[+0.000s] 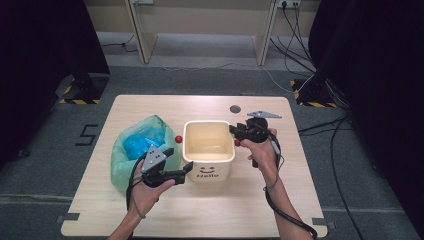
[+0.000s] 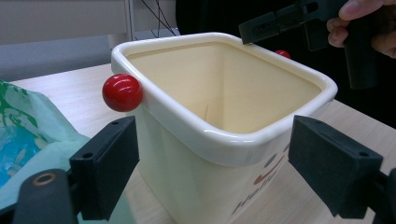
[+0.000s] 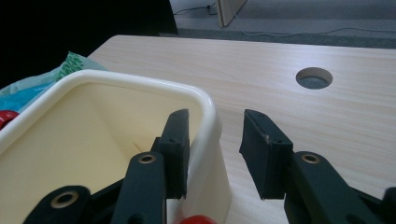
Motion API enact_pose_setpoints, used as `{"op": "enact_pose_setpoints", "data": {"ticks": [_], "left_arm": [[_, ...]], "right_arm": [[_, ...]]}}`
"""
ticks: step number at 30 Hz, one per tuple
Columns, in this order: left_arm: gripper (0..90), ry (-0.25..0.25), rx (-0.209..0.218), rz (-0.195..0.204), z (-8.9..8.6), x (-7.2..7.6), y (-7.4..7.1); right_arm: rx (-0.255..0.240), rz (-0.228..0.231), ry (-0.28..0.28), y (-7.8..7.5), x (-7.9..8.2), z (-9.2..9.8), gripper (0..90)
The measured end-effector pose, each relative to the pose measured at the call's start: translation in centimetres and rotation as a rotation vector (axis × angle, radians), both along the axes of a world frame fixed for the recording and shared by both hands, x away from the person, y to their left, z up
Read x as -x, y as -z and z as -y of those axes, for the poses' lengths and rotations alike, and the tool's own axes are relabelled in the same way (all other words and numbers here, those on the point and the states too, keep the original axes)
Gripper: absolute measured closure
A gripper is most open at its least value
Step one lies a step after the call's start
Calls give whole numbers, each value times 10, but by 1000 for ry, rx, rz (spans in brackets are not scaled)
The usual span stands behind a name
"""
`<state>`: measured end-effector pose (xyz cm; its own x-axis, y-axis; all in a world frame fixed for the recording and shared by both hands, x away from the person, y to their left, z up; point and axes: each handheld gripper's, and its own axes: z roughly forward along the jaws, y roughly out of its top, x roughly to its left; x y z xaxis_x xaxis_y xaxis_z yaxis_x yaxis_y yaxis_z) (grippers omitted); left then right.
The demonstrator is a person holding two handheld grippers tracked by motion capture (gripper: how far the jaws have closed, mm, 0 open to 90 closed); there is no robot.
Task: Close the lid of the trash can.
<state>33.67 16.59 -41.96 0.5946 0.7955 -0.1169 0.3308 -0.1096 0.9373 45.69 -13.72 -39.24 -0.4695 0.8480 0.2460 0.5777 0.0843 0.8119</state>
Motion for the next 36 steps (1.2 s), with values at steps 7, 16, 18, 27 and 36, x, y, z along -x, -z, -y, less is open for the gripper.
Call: {"op": "enact_pose_setpoints", "data": {"ticks": [7,16,18,27,36], "left_arm": [[153,-5,12,-8,-5,-1,-2],[153,0,17,-36,-13,3,4],[153,2,18,-45,-14,4,6],[153,10,24,-66,-20,8,13],[153,25,26,-77,-22,11,20]], "right_arm": [[-28,7,9,-3,3,10,592],[-34,21,28,-3,7,25,580],[-36,24,32,-3,9,29,576],[-42,26,37,2,16,42,544],[-62,12,54,13,22,52,460]]}}
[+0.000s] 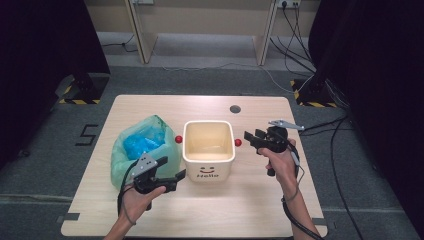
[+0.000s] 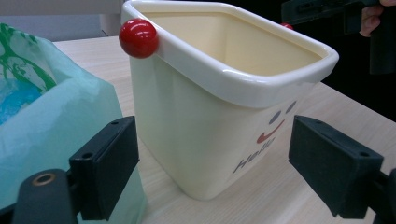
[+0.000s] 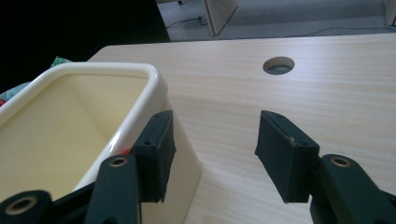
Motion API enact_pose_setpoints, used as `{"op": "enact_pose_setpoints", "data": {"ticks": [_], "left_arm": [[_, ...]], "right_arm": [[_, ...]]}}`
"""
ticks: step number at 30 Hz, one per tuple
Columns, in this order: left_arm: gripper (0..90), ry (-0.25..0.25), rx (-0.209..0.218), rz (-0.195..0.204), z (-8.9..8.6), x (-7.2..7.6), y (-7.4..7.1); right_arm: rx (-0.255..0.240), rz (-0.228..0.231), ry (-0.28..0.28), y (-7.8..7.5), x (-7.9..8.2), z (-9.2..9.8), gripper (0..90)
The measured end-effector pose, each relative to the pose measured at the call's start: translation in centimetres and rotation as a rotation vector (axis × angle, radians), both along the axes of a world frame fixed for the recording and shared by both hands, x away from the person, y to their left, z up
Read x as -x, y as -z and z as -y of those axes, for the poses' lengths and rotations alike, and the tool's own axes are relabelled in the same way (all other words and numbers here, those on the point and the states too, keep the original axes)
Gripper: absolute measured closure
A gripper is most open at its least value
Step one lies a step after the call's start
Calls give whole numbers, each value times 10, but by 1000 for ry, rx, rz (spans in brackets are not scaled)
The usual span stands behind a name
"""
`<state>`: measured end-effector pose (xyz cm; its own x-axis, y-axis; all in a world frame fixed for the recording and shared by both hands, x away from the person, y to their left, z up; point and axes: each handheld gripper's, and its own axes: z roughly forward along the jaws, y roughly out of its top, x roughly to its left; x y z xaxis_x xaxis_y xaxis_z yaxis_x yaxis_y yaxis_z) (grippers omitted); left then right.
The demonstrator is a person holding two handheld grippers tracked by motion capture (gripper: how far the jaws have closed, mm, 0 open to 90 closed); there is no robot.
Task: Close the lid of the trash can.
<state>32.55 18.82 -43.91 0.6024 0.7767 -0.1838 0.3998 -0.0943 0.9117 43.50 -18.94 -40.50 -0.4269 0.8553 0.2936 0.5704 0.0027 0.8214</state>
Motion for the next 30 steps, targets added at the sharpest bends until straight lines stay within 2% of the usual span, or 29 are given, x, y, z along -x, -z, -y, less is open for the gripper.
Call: {"op": "enact_pose_setpoints", "data": {"ticks": [11,21,30], "left_arm": [[153,17,-1,-14,-2,4,8],[153,31,-12,-15,-2,9,14],[153,33,-25,-12,-4,14,18]], "right_arm": [[-16,-11,20,12,13,9,380],[-24,-18,17,22,22,9,330],[-3,-44,-7,35,27,10,307]]}}
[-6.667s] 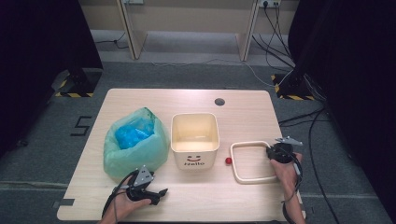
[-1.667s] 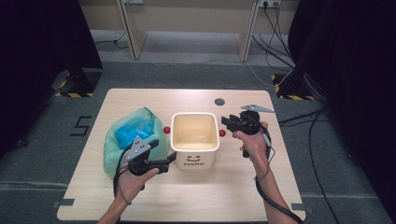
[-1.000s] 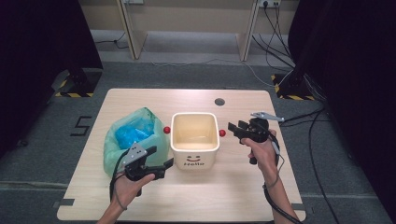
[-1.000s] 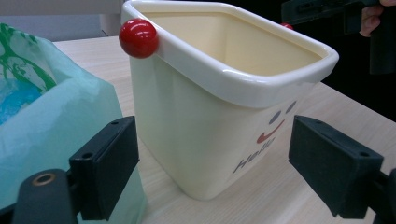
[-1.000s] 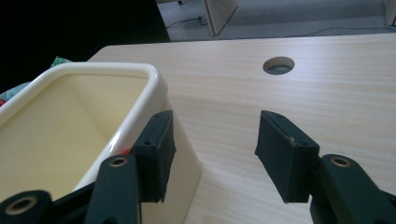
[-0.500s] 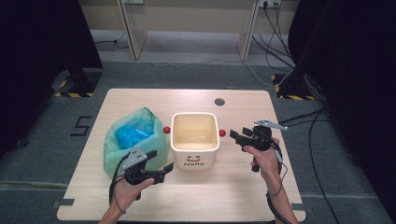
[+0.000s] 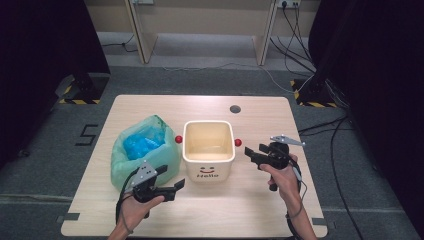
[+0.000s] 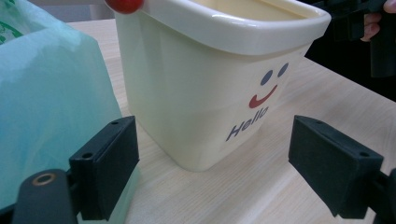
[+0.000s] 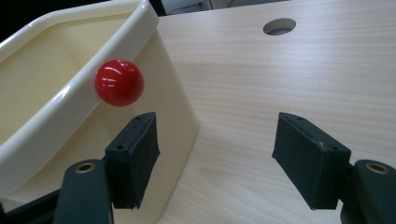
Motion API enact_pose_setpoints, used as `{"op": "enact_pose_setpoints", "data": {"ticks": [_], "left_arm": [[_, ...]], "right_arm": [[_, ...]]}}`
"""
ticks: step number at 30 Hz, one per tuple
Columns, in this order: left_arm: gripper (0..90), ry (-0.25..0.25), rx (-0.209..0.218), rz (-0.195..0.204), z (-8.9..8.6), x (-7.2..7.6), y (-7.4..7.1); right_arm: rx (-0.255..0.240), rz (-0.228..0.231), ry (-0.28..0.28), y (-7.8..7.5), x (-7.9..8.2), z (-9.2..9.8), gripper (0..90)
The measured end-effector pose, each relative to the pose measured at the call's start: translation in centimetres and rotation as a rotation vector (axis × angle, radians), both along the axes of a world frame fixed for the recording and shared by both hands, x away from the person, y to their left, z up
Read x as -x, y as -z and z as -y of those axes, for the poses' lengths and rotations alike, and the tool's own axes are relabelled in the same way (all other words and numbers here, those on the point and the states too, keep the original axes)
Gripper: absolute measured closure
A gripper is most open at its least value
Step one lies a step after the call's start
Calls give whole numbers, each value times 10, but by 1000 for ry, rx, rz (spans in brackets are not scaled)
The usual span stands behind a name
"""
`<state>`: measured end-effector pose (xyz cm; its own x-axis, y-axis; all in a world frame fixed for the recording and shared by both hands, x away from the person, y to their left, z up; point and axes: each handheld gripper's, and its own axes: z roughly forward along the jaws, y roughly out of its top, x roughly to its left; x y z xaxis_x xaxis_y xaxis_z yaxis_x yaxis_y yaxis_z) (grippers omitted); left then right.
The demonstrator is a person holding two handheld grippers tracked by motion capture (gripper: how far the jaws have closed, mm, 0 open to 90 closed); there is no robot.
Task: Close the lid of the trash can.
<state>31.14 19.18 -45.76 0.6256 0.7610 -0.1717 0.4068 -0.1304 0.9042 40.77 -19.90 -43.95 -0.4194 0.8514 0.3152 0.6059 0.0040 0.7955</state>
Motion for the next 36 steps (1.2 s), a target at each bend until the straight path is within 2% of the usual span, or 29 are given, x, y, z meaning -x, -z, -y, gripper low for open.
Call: {"op": "enact_pose_setpoints", "data": {"ticks": [15,20,23,29,36], "left_arm": [[153,19,-27,2,1,5,11],[153,16,-30,-6,-1,7,15],[153,15,-42,3,-4,10,17],[153,17,-59,-3,-7,13,24],[153,31,-77,4,-5,15,27]], "right_arm": [[22,-34,-22,21,12,3,287],[25,-36,-35,26,18,2,279],[25,-33,-40,27,22,1,273],[47,-25,-65,31,29,-3,249],[39,-30,-73,34,35,-4,232]]}}
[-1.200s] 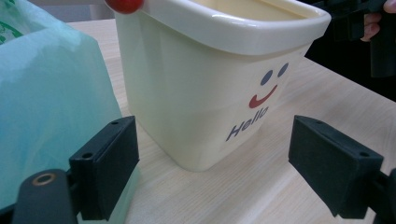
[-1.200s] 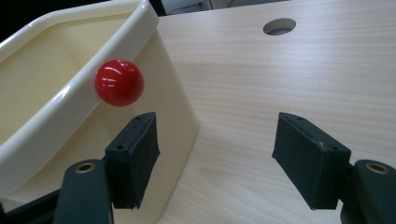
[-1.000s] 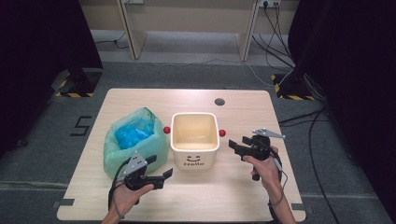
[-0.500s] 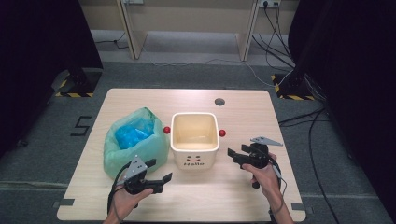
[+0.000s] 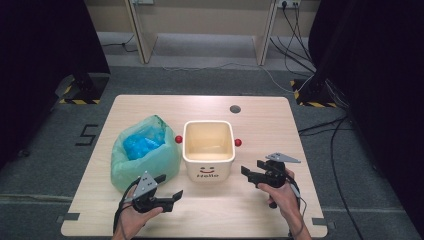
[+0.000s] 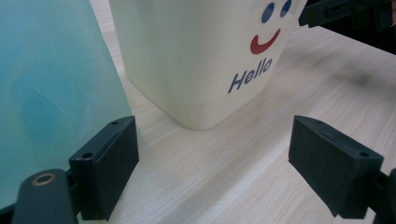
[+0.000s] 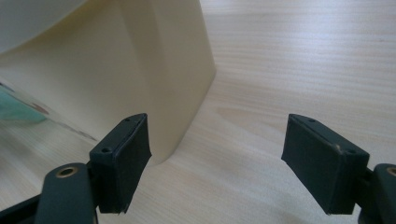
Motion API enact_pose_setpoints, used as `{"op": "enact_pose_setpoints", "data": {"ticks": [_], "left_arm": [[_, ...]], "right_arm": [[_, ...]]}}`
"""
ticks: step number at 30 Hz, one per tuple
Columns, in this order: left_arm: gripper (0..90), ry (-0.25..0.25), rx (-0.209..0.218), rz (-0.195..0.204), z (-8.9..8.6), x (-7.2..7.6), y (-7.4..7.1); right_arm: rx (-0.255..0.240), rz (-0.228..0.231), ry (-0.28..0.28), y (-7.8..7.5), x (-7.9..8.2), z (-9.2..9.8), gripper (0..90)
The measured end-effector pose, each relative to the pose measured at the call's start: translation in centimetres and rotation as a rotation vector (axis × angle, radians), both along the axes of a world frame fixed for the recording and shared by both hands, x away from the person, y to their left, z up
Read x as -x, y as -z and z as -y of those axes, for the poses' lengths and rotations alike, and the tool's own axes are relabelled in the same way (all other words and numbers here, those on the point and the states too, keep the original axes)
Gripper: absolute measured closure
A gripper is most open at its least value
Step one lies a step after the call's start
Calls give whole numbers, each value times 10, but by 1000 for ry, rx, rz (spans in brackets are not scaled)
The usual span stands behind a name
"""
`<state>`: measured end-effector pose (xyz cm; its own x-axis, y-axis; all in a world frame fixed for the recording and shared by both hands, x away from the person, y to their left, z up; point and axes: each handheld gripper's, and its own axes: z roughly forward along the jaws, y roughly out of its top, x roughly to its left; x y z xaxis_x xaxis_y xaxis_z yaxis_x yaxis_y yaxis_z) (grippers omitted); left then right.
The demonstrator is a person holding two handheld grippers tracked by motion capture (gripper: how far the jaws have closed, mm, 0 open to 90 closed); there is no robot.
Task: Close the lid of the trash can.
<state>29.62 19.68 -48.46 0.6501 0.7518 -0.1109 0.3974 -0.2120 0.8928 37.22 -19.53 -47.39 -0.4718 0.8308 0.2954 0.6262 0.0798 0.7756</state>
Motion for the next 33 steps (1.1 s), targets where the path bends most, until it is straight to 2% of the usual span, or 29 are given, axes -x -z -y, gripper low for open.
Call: {"op": "enact_pose_setpoints", "data": {"ticks": [11,17,20,23,26,29,33], "left_arm": [[153,13,-17,10,0,6,2],[153,25,-27,-5,-1,11,6],[153,39,-49,-21,-1,13,10],[153,56,-102,-23,1,14,14],[153,73,-119,-45,2,15,19],[153,77,-172,-46,2,14,22],[153,69,-192,-58,1,13,25]], "right_arm": [[12,-13,-6,6,11,1,215],[15,-20,-2,11,19,5,194],[23,-24,-2,13,24,7,190],[41,-21,-5,15,30,7,179],[50,-20,-10,16,35,7,171],[68,-11,-16,17,40,6,169],[76,-11,-24,19,44,5,165]]}}
